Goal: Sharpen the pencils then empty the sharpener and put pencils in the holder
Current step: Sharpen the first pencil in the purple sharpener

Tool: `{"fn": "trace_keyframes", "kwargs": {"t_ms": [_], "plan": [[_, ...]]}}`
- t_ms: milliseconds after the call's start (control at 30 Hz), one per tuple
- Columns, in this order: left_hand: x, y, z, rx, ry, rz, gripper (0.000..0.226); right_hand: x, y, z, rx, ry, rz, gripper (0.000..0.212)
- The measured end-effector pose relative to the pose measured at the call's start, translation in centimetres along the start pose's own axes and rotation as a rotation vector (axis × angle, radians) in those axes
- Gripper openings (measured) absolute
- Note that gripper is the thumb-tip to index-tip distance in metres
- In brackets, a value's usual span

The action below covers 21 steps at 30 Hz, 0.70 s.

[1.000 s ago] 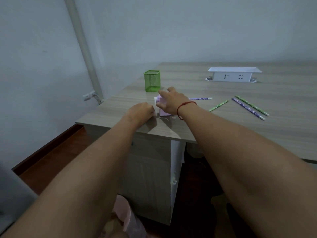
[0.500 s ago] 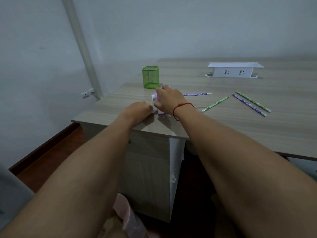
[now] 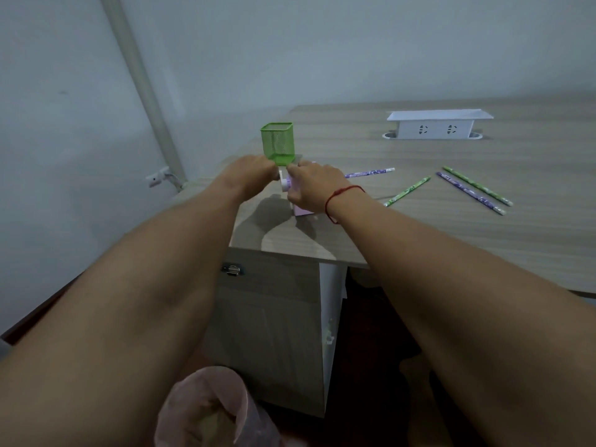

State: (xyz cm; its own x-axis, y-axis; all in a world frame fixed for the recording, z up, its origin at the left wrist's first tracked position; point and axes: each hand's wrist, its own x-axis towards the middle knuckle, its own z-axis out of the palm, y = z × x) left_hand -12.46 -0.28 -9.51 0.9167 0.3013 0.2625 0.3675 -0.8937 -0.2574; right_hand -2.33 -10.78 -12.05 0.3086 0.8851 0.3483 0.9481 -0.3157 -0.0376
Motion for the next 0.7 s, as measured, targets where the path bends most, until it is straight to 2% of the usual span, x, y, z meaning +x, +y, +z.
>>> {"fn": "trace_keyframes", "kwargs": {"t_ms": [233,400,500,700], "plan": [[-1.0,0.5,-1.1,0.092,0.145,-0.006,0.026,0.1,-0.1,-0.7,-0.035,-0.056,0.002,0.033],[-2.4,1.5,-0.8,-0.009,0.256,-0.017,0.025,0.0,-0.1,-1.2,-0.056,-0.059,0.023,0.033],[-3.5,2.4,-0.4,-0.069,0.275,-0.005,0.024,-0.1,-0.1,-1.2,-0.05,-0.051,0.034,0.031],[-6.0,3.1,1.1,-0.04,0.248,-0.033,0.024,0.0,-1.1,-0.6,-0.073,-0.072,0.033,0.032]]}}
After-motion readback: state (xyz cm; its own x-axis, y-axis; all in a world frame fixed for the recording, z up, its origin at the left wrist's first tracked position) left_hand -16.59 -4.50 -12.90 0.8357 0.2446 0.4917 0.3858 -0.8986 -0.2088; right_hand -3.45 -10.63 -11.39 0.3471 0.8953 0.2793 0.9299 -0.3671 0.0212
